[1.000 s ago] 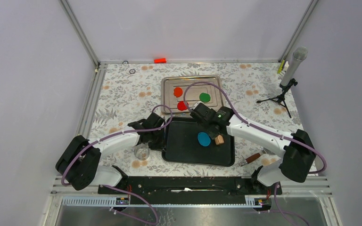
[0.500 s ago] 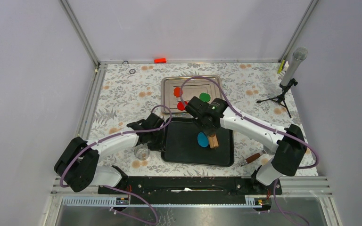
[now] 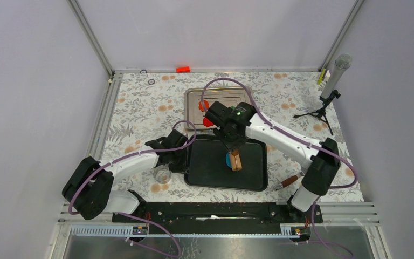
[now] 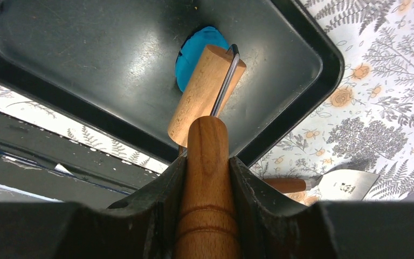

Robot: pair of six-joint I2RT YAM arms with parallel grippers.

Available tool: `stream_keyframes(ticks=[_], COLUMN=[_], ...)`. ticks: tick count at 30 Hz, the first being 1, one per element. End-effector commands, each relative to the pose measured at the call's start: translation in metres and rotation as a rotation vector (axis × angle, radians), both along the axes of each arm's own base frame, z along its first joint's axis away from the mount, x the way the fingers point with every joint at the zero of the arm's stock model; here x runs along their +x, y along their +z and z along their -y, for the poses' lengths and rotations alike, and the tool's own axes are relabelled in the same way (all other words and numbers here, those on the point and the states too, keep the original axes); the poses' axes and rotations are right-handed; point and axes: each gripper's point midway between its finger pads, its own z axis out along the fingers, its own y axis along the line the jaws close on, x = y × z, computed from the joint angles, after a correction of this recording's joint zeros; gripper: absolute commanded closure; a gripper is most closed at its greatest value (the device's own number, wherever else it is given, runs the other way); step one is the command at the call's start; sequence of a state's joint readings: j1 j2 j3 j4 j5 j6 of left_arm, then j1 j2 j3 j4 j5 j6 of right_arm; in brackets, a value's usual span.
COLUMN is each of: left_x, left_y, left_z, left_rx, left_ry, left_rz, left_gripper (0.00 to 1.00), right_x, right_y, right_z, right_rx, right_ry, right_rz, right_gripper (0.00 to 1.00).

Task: Roll out the dumpling wrappers from the dough
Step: Flatten out the dough on the work surface.

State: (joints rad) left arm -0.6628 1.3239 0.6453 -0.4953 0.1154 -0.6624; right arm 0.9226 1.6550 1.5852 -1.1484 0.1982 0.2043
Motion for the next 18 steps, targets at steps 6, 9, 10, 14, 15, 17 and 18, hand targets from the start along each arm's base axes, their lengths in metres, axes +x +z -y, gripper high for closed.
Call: stream_keyframes(ticks=[6, 9, 10, 14, 15, 17, 18], left_x=[0.015, 0.014, 0.013, 0.011, 0.011, 0.010, 0.009], left_y=[0.008, 0.007, 0.007, 0.008, 0.008, 0.009, 0.009], left_z=[0.007, 0.009, 0.009, 0.007, 0.006, 0.006, 0.006], left_rx=[-0.017, -0.033, -0.039, -0.031, -0.029, -0.032, -0.037], left_ry=[0.020, 0.020, 0.016, 0.001, 0.000, -0.002, -0.006], left_rz=[0.055, 0.054, 0.051, 0.054, 0.058, 0.060, 0.058], left_gripper=[1.00, 1.00, 1.00, 1.00, 1.00, 1.00, 1.00], right_x=[0.006, 0.010, 0.011, 0.011, 0.009, 0.007, 0.005], right_y=[-0.020, -0.025, -0.027, -0.036, -0.040, -0.049, -0.053], right_z=[0.005, 0.006, 0.005, -0.001, 0.000, 0.001, 0.002], right_rx=[-0.041, -0.036, -0.027, 0.015, 0.015, 0.015, 0.016], right_ry=[-0.022, -0.019, -0.019, 0.001, 0.003, 0.006, 0.013], right_rz=[-0.056, -0.054, -0.055, -0.059, -0.063, -0.070, -0.079], right_gripper=[1.00, 1.00, 1.00, 1.00, 1.00, 1.00, 1.00])
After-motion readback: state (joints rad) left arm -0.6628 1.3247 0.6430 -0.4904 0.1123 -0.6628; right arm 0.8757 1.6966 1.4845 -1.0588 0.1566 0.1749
